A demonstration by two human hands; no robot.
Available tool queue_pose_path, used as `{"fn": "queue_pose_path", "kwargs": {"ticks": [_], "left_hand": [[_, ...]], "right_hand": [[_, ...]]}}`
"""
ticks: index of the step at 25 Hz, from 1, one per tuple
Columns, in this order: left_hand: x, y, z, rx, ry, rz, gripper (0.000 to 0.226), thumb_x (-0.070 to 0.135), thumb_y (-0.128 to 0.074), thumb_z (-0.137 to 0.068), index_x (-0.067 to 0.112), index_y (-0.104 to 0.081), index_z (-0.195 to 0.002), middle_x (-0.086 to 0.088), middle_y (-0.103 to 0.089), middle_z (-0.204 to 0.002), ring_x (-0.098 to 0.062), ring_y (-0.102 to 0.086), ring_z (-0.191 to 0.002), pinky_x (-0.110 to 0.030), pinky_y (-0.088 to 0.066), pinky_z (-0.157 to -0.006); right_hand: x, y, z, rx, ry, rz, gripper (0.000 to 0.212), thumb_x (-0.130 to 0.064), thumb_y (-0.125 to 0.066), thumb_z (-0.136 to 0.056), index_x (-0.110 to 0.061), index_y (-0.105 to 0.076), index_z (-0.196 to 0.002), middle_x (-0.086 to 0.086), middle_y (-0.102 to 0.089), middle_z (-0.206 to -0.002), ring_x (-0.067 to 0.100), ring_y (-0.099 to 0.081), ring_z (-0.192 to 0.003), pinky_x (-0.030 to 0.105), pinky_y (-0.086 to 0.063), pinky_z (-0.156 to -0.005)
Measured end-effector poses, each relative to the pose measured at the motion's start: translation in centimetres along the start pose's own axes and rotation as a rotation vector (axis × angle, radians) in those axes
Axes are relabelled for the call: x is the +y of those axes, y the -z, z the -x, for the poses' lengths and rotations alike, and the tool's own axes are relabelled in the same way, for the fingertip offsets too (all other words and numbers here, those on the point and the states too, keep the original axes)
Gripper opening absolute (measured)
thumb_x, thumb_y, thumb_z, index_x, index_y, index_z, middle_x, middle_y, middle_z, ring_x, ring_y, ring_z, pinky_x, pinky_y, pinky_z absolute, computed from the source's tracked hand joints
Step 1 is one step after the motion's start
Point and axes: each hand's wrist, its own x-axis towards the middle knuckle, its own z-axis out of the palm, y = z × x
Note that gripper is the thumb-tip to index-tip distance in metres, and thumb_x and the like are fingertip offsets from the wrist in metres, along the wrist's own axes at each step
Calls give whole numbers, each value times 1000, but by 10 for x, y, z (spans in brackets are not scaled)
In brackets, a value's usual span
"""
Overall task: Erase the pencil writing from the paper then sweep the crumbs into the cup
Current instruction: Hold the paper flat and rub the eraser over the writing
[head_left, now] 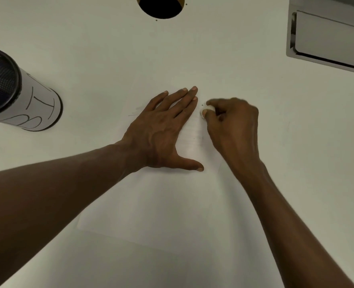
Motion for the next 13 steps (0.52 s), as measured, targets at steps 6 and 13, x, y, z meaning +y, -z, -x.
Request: {"fn": "queue_pose_path", "kwargs": {"ticks": [6,13], "left_hand": [[-1,0,0,4,-1,7,139,104,-27,-64,7,-13,-162,-5,-3,-172,-20,-5,-159,-41,-4,-129],[-1,2,0,6,26,6,141,105,-26,-62,7,-12,-162,-6,-2,-172,-21,-4,-159,-43,-5,-129]], "right_hand": [[7,4,39,24,-16,-59,8,-15,-70,-88,-12,-75,-84,3,-68,-69,17,-60,-63,36,-53,-64],[8,8,70,-22,10,-75,8,-16,-70,-88,-14,-74,-81,2,-64,-66,14,-58,-61,32,-50,-60]]}}
